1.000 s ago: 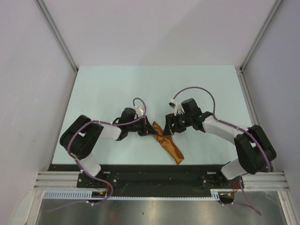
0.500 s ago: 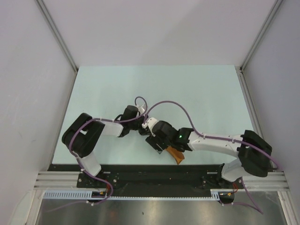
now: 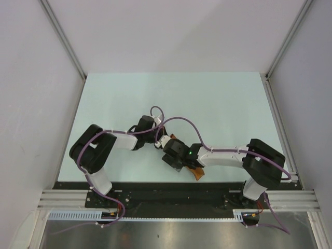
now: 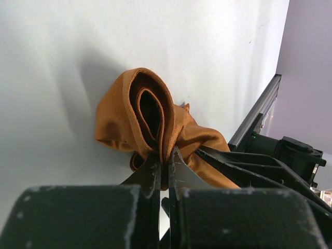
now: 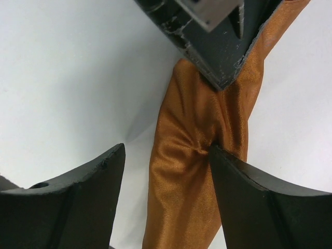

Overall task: Fold the napkin, place the utensils inside, and roll it up
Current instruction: Roll the napkin at the center of the board.

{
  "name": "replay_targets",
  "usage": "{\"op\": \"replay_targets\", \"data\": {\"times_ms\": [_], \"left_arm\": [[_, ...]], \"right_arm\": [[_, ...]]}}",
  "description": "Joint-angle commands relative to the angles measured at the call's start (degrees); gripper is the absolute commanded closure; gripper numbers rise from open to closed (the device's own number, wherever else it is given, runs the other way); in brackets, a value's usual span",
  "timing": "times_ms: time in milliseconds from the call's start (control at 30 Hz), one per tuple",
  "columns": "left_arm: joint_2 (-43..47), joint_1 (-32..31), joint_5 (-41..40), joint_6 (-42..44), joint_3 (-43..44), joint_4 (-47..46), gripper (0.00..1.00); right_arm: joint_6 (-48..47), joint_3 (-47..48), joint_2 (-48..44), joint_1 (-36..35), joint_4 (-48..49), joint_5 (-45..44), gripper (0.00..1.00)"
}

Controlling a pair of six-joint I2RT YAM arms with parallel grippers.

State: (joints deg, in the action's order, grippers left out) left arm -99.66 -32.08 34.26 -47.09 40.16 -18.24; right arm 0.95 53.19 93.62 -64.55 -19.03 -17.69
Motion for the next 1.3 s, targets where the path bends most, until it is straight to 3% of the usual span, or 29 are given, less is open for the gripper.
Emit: {"op": "replay_targets", "data": {"times_ms": [0, 133, 167, 433, 700, 900, 1267], "left_arm": [[-0.5, -0.2, 0.0, 1.6, 1.9, 0.2, 1.00], [-0.5, -0.2, 0.6, 1.7, 2.6, -0.1, 0.96], [-0.5, -0.2, 0.8, 1.6, 2.7, -0.3, 0.88], [1.7, 1.6, -1.2, 3.8, 5.8, 3.7, 0.60], [4.6, 7.1, -1.9, 6.3, 4.0, 5.9, 0.54], [9.0, 9.7, -3.8, 8.9, 4.2, 8.9, 0.28], [15.8, 18.0, -5.3, 12.4, 3.8, 15.5, 0.21]], "right_arm": [[-0.8, -0.5, 1.1, 2.0, 0.9, -2.6, 0.29], [-0.8, -0.9, 0.9, 3.4, 1.8, -1.4, 0.29], [-0.9, -1.0, 1.1, 4.1, 2.0, -0.7, 0.29], [-0.4, -0.5, 1.0, 7.9, 1.8, 5.5, 0.29], [-0.4, -0.8, -1.7, 9.8, 1.8, 8.7, 0.28], [0.4, 0.1, -7.0, 9.8, 0.7, 11.4, 0.23], [1.0, 2.0, -7.0, 16.6, -2.9, 17.2, 0.17]]}}
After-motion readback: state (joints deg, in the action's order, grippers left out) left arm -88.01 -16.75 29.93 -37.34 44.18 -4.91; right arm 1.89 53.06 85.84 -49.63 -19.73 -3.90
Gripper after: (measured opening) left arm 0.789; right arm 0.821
